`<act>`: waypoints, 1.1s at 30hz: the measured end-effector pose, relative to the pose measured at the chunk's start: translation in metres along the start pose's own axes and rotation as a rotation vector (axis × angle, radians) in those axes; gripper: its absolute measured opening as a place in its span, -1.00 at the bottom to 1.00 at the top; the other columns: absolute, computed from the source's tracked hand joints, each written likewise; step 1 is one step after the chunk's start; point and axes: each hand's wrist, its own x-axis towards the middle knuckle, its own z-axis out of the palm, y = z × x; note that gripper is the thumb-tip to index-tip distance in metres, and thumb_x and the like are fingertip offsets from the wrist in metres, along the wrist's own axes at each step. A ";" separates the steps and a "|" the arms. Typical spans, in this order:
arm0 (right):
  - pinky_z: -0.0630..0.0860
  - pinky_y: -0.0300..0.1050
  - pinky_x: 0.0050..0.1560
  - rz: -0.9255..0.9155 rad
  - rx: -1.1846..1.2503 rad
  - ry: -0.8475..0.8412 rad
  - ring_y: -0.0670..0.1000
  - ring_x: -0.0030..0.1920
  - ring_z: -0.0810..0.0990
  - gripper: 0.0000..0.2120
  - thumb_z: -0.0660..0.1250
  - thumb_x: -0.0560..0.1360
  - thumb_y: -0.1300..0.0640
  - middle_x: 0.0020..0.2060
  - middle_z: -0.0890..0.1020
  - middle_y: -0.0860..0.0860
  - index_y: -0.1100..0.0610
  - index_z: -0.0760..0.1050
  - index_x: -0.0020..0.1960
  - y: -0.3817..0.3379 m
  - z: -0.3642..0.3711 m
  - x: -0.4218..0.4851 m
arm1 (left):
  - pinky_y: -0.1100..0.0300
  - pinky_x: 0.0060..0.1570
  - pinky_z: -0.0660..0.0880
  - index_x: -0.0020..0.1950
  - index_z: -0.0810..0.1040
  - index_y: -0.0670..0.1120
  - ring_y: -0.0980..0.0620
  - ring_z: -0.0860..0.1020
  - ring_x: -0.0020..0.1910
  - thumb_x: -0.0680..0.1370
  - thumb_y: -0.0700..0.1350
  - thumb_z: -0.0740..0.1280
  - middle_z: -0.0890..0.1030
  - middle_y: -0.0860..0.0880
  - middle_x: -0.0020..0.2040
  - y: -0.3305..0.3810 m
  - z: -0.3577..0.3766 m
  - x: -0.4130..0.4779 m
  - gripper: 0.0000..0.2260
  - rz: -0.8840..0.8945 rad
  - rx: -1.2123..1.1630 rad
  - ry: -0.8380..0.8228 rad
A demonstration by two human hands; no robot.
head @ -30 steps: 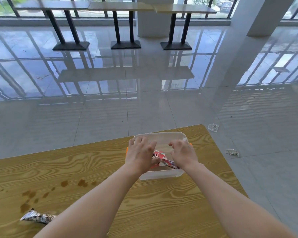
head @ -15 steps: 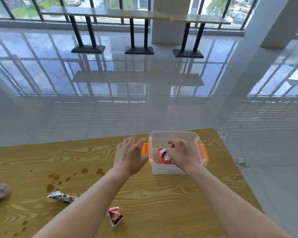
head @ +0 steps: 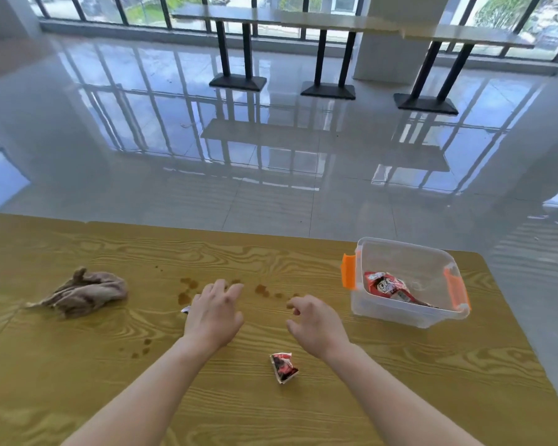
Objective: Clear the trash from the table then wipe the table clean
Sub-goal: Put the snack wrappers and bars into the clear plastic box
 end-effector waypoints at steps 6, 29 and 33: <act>0.47 -0.03 0.19 0.065 -0.100 -0.140 0.09 0.29 0.44 -0.59 0.31 0.53 -0.05 0.20 0.50 0.05 0.02 0.45 0.35 -0.016 0.041 -0.006 | 0.07 0.13 0.39 0.39 0.40 0.07 -0.05 0.39 0.25 0.53 -0.06 0.27 0.45 -0.01 0.24 -0.041 0.016 0.000 -0.59 0.017 0.172 -0.072; 0.46 -0.06 -0.01 0.126 -0.151 -0.115 0.05 -0.05 0.39 -0.90 0.21 0.61 0.11 -0.05 0.40 0.02 0.11 0.46 -0.03 -0.004 0.094 -0.026 | 0.08 -0.03 0.39 0.06 0.52 -0.01 -0.06 0.54 0.00 0.55 -0.13 0.26 0.54 0.00 -0.01 -0.072 0.057 0.014 -0.89 0.153 0.263 -0.170; 0.46 -0.07 -0.01 0.136 -0.114 -0.109 0.05 -0.04 0.42 -0.91 0.26 0.58 0.13 -0.09 0.42 0.02 0.14 0.51 -0.03 -0.003 0.090 -0.025 | 0.11 -0.22 0.30 0.01 0.49 -0.04 -0.07 0.53 -0.13 0.57 -0.11 0.24 0.49 0.00 -0.10 -0.064 0.054 0.009 -0.93 0.154 0.188 -0.135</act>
